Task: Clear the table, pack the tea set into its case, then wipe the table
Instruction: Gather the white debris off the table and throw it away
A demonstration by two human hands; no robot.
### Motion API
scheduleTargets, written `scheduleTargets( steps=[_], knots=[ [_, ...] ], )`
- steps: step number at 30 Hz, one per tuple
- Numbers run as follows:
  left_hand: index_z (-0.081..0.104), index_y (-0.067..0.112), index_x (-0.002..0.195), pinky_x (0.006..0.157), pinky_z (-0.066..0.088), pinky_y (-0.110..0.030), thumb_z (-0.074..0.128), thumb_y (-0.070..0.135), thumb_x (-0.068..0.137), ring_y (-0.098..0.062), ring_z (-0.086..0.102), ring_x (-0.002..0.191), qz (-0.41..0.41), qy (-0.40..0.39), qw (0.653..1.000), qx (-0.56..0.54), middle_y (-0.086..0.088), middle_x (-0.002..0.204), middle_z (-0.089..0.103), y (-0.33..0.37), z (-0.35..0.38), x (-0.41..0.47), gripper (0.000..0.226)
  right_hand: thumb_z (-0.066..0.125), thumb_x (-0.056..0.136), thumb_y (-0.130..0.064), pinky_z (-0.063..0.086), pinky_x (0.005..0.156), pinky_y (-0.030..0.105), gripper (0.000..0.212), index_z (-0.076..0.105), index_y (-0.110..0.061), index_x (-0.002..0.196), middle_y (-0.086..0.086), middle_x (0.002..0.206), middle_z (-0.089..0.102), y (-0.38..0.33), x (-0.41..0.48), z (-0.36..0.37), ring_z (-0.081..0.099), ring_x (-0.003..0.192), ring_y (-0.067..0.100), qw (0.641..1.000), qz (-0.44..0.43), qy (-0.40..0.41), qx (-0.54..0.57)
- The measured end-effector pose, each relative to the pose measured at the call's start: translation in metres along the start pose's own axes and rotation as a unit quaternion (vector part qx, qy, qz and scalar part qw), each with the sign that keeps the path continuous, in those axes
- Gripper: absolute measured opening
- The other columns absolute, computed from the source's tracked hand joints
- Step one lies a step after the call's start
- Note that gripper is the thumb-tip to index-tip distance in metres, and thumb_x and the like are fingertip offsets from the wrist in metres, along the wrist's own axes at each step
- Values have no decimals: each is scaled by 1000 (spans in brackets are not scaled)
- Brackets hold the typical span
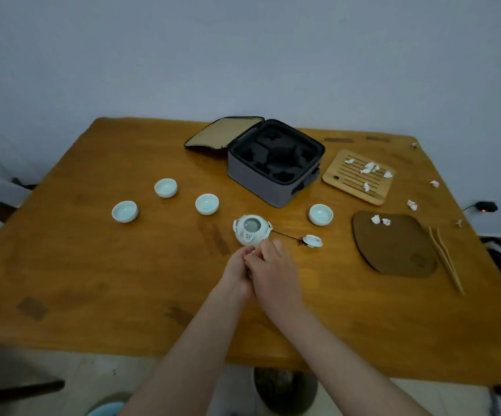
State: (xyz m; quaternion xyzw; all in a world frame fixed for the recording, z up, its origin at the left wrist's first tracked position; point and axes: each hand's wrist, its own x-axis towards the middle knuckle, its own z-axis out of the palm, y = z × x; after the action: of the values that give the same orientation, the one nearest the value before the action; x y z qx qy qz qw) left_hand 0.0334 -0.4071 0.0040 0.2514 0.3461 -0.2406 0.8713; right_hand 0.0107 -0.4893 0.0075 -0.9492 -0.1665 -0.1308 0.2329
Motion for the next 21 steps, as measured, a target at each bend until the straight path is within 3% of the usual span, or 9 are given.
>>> scheduleTargets(
  steps=[3, 7, 10, 14, 17, 21],
  knots=[
    [52, 12, 71, 62, 45, -24, 39, 17, 94, -14, 56, 64, -23, 25, 999, 41, -3, 64, 55, -9, 9, -8, 27, 63, 68, 0, 49, 60, 29, 19, 70, -8, 84, 4, 81, 60, 14, -13, 1, 54, 76, 20, 990, -110, 41, -73],
    [43, 15, 72, 55, 39, -23, 32, 18, 100, -13, 47, 57, 12, 32, 997, 68, -2, 58, 47, -27, 21, -26, 31, 46, 80, -3, 49, 65, 27, 31, 69, -8, 101, 5, 90, 64, 19, -27, -9, 54, 79, 19, 993, -119, 17, -1],
    [44, 14, 68, 54, 41, -26, 39, 21, 101, -15, 47, 56, 44, 88, 994, 41, -5, 50, 49, -39, 22, -30, 34, 46, 92, -2, 42, 74, 15, 30, 69, -13, 108, -2, 94, 66, 11, -42, -22, 57, 86, 11, 989, -24, 16, 143],
    [44, 11, 48, 32, 36, -15, 45, 18, 97, -10, 40, 28, 56, 108, 989, -82, 0, 37, 39, -55, 13, -27, 50, 43, 101, -9, 47, 82, 11, 31, 66, -23, 116, -15, 100, 64, 0, -65, -44, 58, 96, -3, 929, 127, 11, 347],
    [42, 14, 41, 29, 31, -15, 42, 18, 98, -8, 33, 27, 77, 83, 986, -121, 3, 38, 35, -83, 7, -25, 57, 43, 102, -13, 45, 81, 6, 30, 64, -27, 118, -19, 105, 65, 7, -84, -60, 57, 100, -10, 891, 179, -14, 417],
    [42, 18, 49, 27, 23, -15, 42, 24, 100, -6, 26, 28, 83, 56, 973, -209, 5, 38, 34, -139, -10, -17, 52, 44, 102, -15, 47, 80, 7, 28, 60, -37, 110, -24, 103, 63, 43, -117, -70, 58, 100, -9, 869, 190, -88, 448]
  ],
)
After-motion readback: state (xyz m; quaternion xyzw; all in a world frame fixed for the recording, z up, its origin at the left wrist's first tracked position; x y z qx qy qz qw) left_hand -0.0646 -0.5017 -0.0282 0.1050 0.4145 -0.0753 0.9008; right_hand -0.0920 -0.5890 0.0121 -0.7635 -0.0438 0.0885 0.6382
